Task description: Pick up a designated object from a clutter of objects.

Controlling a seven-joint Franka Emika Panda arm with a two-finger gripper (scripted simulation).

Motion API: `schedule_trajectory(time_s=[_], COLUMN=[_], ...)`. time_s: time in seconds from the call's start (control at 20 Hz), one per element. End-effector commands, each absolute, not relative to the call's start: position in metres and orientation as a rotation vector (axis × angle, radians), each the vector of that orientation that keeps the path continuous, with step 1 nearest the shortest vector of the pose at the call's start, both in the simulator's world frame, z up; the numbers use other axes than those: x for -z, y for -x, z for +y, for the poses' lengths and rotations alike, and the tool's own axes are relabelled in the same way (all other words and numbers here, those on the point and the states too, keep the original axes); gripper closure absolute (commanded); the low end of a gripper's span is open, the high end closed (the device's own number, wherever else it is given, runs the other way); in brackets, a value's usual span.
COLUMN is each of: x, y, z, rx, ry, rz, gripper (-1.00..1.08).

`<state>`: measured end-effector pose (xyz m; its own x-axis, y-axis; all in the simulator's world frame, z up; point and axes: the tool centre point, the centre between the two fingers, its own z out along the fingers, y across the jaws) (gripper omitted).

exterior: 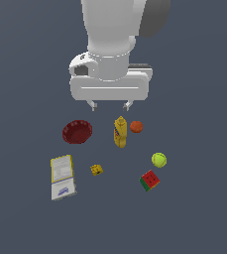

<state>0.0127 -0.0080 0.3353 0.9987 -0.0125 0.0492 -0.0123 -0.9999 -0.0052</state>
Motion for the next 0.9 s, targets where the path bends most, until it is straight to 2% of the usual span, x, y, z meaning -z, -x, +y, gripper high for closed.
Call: schedule_trajectory(time_s=[0.0, 0.5, 0.85], x=[-0.335, -0.35, -0.342], y=[-0.013, -0.014, -0.019], z=[-0.008, 0.0, 0.006], rx=[0.077, 0.123, 0.116], ry=[3.136, 3.106, 3.107], rz=[0.019, 0.059, 0.072], gripper=[-0.92, -0.92, -0.92])
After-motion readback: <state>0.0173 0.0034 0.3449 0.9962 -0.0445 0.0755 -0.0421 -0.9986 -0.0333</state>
